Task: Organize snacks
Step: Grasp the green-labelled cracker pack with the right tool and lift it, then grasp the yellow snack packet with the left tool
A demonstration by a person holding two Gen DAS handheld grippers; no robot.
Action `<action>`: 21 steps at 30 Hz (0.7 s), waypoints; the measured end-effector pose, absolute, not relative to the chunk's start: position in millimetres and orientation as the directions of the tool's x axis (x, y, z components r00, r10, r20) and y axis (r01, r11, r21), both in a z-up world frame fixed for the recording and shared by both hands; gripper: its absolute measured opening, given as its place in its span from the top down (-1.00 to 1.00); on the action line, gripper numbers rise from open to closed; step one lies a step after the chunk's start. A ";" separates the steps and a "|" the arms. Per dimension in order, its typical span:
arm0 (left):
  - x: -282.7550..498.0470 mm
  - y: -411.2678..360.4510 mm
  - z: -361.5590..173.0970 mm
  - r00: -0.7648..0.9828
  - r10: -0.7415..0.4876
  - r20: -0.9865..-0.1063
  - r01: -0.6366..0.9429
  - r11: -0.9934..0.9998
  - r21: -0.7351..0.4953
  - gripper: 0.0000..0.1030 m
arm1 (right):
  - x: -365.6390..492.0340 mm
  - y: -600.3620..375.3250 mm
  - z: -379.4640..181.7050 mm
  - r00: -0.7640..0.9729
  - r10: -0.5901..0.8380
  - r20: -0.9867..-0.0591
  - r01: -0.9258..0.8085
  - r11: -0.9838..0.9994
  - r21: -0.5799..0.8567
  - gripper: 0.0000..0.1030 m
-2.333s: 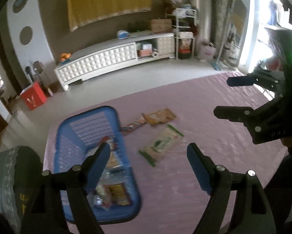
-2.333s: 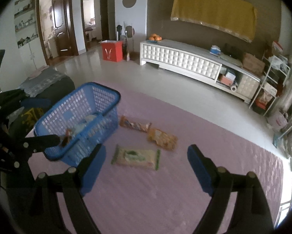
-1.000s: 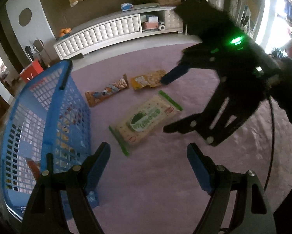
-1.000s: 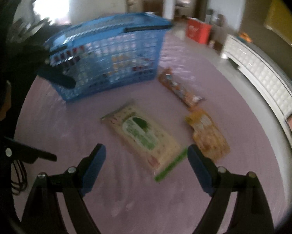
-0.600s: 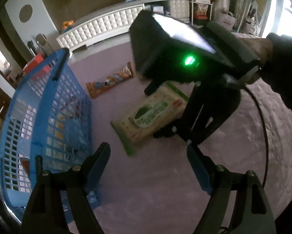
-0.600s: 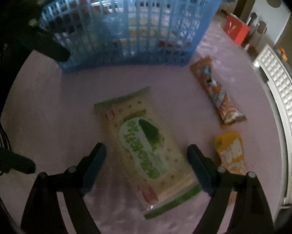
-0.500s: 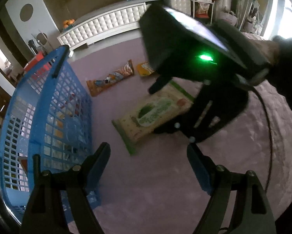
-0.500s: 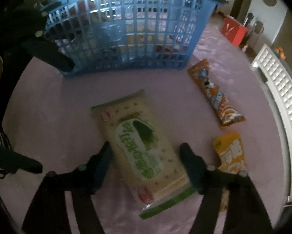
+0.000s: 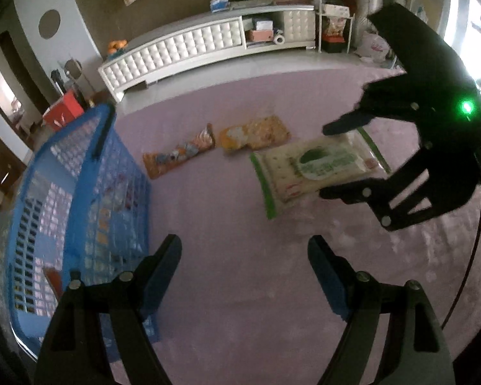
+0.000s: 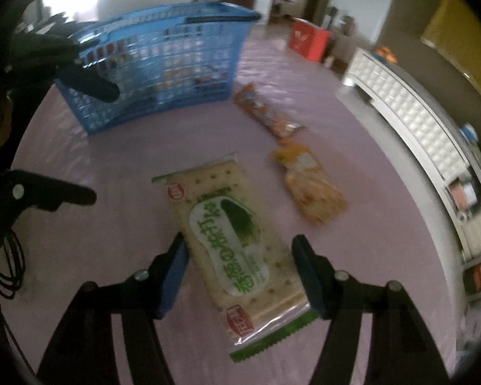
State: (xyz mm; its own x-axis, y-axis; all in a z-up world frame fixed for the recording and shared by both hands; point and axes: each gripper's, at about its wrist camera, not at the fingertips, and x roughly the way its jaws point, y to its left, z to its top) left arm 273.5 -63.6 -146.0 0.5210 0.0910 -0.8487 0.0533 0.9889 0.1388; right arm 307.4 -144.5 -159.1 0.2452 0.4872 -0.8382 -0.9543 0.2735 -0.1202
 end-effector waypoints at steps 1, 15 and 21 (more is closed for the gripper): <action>277.0 -64.7 -143.6 0.524 0.091 -0.847 0.054 0.989 0.139 -0.53 | 308.8 -149.5 -155.7 0.253 0.486 -0.837 -0.949 0.294 -0.116 -0.33; 370.2 -79.1 -150.9 0.494 0.139 -0.858 0.069 0.978 0.198 -0.53 | 352.0 -200.0 -136.7 0.408 0.464 -0.786 -0.769 0.638 -0.022 -0.33; 414.9 -76.9 -174.0 0.396 0.059 -0.916 0.058 0.994 0.089 -0.53 | 369.9 -213.8 -146.4 0.444 0.434 -0.784 -0.685 0.728 0.015 -0.33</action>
